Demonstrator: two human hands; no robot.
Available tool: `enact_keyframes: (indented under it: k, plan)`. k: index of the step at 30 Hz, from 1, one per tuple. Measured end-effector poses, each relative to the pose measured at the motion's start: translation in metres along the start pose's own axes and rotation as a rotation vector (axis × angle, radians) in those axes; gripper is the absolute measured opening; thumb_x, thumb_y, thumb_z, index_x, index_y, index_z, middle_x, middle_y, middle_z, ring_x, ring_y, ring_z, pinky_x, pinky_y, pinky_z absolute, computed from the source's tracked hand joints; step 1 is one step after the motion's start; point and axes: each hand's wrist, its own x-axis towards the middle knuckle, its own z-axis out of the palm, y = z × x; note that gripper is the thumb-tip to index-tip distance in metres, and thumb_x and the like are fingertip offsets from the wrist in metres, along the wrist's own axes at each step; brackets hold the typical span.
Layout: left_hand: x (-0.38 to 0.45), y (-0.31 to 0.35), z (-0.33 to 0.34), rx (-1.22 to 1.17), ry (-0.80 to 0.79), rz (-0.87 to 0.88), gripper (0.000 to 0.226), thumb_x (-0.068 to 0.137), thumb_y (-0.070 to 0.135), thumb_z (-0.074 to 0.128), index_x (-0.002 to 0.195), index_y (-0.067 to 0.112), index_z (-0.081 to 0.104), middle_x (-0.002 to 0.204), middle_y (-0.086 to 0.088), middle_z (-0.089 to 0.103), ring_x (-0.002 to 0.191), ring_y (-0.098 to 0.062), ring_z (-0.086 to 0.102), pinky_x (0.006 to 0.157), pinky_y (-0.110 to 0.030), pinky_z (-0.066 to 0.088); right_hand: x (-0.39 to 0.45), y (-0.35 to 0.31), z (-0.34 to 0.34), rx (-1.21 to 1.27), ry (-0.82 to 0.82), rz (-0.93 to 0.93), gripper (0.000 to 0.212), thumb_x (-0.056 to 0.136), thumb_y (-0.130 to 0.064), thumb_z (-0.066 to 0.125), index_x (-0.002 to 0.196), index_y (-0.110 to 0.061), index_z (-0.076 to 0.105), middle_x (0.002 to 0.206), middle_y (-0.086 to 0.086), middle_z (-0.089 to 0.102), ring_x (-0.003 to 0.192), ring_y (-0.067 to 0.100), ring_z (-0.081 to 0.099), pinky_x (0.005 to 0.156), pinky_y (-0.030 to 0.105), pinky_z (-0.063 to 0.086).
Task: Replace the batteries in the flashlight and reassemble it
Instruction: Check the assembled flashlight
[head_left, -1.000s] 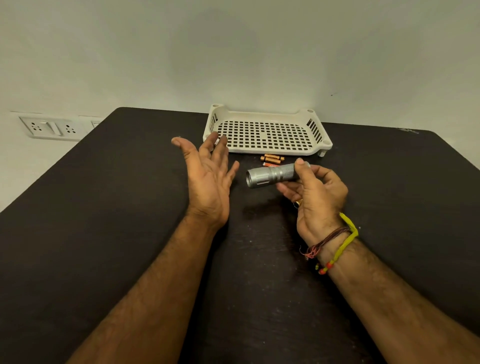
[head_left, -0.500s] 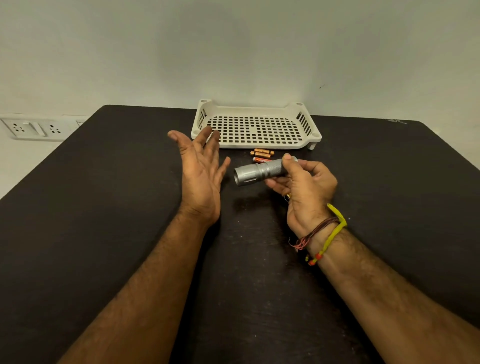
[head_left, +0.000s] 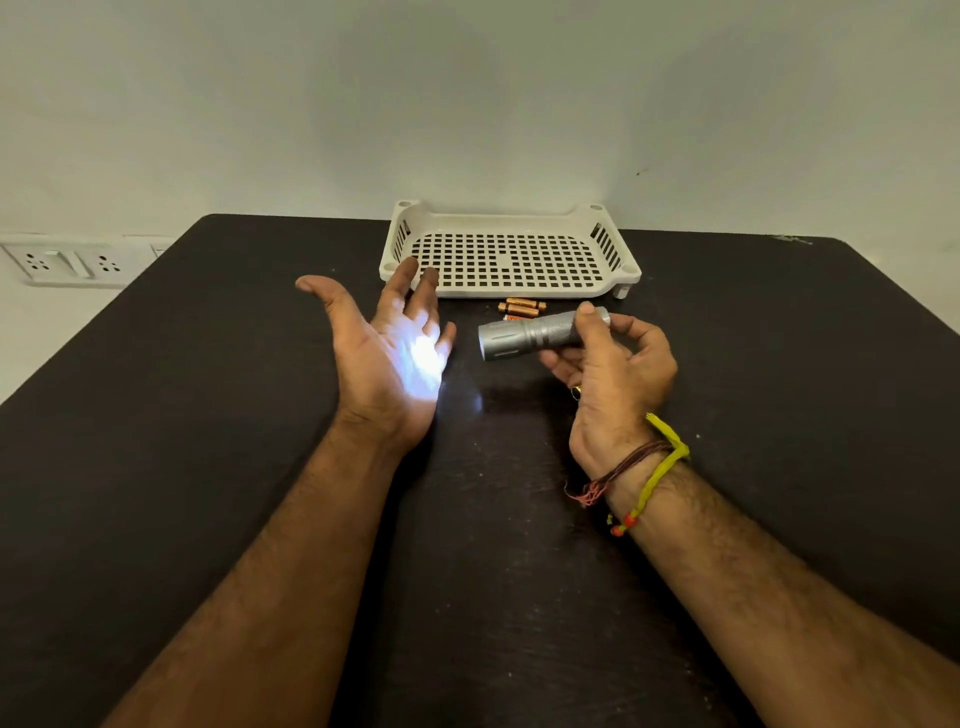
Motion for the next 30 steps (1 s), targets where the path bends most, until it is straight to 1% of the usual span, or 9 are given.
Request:
enact_keyframes:
  k: [3, 6, 11, 13, 16, 18, 21, 25, 30]
  plan:
    - [-0.0013, 0.0017, 0.0018, -0.009, -0.024, -0.029, 0.108, 0.073, 0.094, 0.008, 0.153, 0.025, 0.032, 0.161, 0.001, 0.03, 0.153, -0.018, 0.009, 0.124, -0.044, 0.004, 0.0023, -0.0019, -0.0008, 0.04, 0.038, -0.007, 0.021, 0.09, -0.01, 0.072, 0.09, -0.018, 0.053, 0.083, 0.008, 0.068, 0.068, 0.02, 0.069, 0.053, 0.029, 0.06]
    - [-0.0026, 0.0017, 0.003, -0.002, -0.026, -0.034, 0.11, 0.072, 0.094, 0.007, 0.155, 0.025, 0.027, 0.163, 0.004, 0.026, 0.154, -0.017, 0.006, 0.122, -0.042, 0.003, 0.0027, -0.0022, -0.0009, 0.045, 0.046, -0.014, 0.021, 0.09, -0.01, 0.072, 0.09, -0.019, 0.053, 0.082, 0.006, 0.069, 0.069, 0.019, 0.07, 0.054, 0.029, 0.061]
    - [-0.0025, 0.002, 0.0027, 0.038, -0.007, -0.022, 0.108, 0.073, 0.094, 0.006, 0.155, 0.027, 0.026, 0.162, 0.008, 0.027, 0.153, -0.014, 0.007, 0.122, -0.04, 0.002, 0.0021, -0.0026, -0.0012, 0.038, 0.017, -0.012, 0.02, 0.09, -0.011, 0.072, 0.091, -0.018, 0.054, 0.082, 0.007, 0.07, 0.074, 0.024, 0.072, 0.054, 0.031, 0.061]
    - [-0.0023, 0.0017, 0.0018, 0.066, -0.017, -0.017, 0.107, 0.074, 0.093, 0.003, 0.155, 0.027, 0.027, 0.161, 0.01, 0.029, 0.153, -0.01, 0.009, 0.124, -0.039, 0.0, 0.0018, -0.0036, -0.0018, 0.031, 0.0, -0.017, 0.019, 0.09, -0.011, 0.073, 0.09, -0.017, 0.055, 0.081, 0.008, 0.071, 0.072, 0.023, 0.072, 0.053, 0.031, 0.06]
    - [-0.0034, 0.0009, 0.0002, 0.109, -0.049, -0.008, 0.109, 0.074, 0.092, -0.002, 0.156, 0.026, 0.022, 0.163, 0.009, 0.026, 0.152, -0.007, 0.01, 0.124, -0.041, -0.003, 0.0, -0.0037, -0.0016, 0.017, -0.022, -0.033, 0.02, 0.089, -0.01, 0.074, 0.089, -0.017, 0.055, 0.081, 0.009, 0.072, 0.07, 0.022, 0.073, 0.051, 0.03, 0.059]
    - [-0.0035, 0.0009, 0.0002, 0.118, -0.055, -0.01, 0.109, 0.073, 0.091, -0.003, 0.157, 0.026, 0.02, 0.163, 0.009, 0.024, 0.152, -0.007, 0.009, 0.124, -0.042, -0.004, -0.0008, -0.0035, -0.0013, 0.006, -0.025, -0.041, 0.02, 0.088, -0.009, 0.074, 0.089, -0.016, 0.055, 0.082, 0.009, 0.072, 0.073, 0.023, 0.074, 0.05, 0.029, 0.059]
    - [-0.0034, 0.0018, 0.0006, 0.115, -0.056, -0.011, 0.109, 0.073, 0.091, -0.004, 0.157, 0.026, 0.02, 0.164, 0.007, 0.022, 0.153, -0.009, 0.007, 0.124, -0.042, -0.004, -0.0004, -0.0034, -0.0006, -0.013, -0.017, -0.042, 0.02, 0.088, -0.008, 0.075, 0.089, -0.014, 0.056, 0.078, 0.008, 0.072, 0.068, 0.021, 0.073, 0.049, 0.029, 0.059]
    - [-0.0047, 0.0011, -0.0005, 0.155, -0.065, 0.004, 0.108, 0.074, 0.088, -0.009, 0.158, 0.024, 0.014, 0.166, 0.005, 0.015, 0.153, -0.012, 0.004, 0.125, -0.045, -0.001, 0.0005, -0.0028, -0.0004, -0.042, -0.003, -0.022, 0.02, 0.087, -0.008, 0.075, 0.086, -0.014, 0.056, 0.076, 0.008, 0.07, 0.064, 0.02, 0.072, 0.05, 0.03, 0.06]
    - [-0.0037, -0.0007, -0.002, 0.152, -0.063, -0.001, 0.107, 0.074, 0.088, -0.009, 0.158, 0.024, 0.014, 0.166, 0.005, 0.015, 0.153, -0.012, 0.005, 0.125, -0.044, 0.0, 0.003, -0.0042, -0.0009, -0.019, 0.019, 0.017, 0.018, 0.088, -0.009, 0.075, 0.086, -0.012, 0.057, 0.074, 0.006, 0.07, 0.061, 0.018, 0.071, 0.049, 0.029, 0.06]
